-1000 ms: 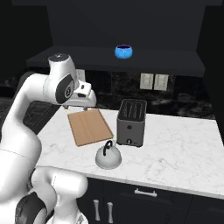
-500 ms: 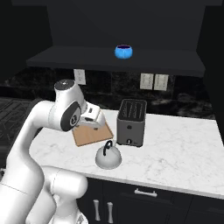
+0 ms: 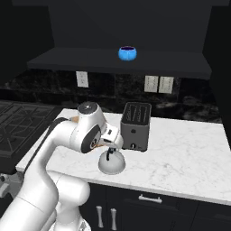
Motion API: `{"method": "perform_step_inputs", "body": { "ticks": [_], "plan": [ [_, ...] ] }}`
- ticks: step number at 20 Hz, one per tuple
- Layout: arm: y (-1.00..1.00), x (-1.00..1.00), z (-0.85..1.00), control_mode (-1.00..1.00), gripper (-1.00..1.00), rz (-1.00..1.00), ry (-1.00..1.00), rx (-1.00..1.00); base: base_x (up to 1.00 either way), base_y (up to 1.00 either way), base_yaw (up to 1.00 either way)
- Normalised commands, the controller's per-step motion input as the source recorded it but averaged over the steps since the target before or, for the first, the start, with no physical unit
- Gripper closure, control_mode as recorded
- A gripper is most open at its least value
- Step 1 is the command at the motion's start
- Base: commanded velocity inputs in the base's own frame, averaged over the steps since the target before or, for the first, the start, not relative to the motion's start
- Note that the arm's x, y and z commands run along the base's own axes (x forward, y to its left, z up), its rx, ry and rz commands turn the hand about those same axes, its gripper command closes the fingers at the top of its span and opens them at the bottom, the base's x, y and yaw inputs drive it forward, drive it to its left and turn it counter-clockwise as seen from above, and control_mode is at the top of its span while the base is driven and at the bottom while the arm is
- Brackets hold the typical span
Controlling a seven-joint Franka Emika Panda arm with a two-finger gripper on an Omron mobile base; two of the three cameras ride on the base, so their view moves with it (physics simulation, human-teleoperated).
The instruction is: Pick the kettle from the counter and place it on the tray. Then pick the mug from the cabinet and place it on the tray. Then close the cabinet doors.
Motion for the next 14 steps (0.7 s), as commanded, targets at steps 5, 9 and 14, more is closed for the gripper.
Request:
{"method": "perform_step_inputs", "body": {
  "ticks": [5,9,14],
  "plan": [
    [0.0,0.47,-0.35,-1.0,-1.0,0.0,0.13,-0.03,0.0,0.0,0.0],
    [-0.01,0.52,-0.3,-1.0,-1.0,0.0,0.21,0.0,0.0,0.0,0.0],
    [-0.04,0.31,-0.28,-1.0,-1.0,0.0,0.17,0.0,0.0,0.0,0.0]
  ]
}}
